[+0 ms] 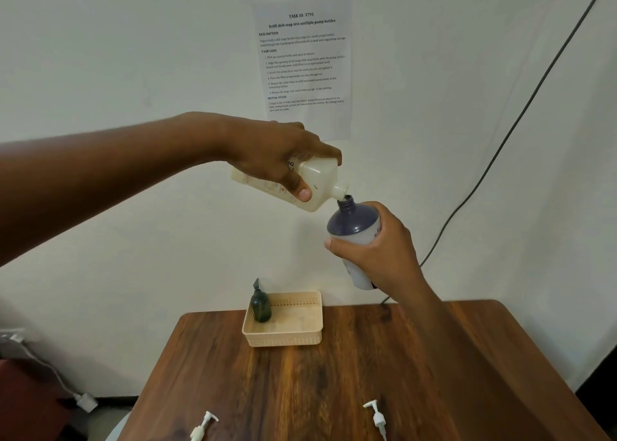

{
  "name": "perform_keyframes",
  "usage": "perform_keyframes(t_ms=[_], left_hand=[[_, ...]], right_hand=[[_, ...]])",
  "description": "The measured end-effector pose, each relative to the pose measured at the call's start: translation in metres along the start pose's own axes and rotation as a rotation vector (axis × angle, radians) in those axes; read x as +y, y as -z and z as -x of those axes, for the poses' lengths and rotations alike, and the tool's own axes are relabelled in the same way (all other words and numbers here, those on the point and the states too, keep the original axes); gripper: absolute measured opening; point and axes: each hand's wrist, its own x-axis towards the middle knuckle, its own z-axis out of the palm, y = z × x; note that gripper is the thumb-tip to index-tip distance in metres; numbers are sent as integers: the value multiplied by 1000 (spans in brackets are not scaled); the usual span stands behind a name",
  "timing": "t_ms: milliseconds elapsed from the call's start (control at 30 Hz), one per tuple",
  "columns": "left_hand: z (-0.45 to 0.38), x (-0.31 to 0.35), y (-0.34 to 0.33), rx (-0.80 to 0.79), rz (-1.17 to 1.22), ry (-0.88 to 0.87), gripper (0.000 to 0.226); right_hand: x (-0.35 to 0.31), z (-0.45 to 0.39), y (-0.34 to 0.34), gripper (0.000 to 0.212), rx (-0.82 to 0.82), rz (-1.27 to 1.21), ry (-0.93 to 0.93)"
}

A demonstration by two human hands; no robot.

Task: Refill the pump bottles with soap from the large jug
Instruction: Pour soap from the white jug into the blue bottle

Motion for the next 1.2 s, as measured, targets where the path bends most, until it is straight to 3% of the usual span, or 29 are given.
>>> perform_keyframes(t_ms=[767, 1000, 1200], left_hand=[[0, 2, 7, -29, -25, -10, 66], [5, 0, -3, 48, 132, -68, 53], [11, -8, -26, 152, 377, -46, 60]], right_hand=[[-2, -2, -2, 64, 4, -5, 4], [-11, -5, 0, 69, 35, -54, -5], [-17, -10, -3, 67, 63, -70, 2]])
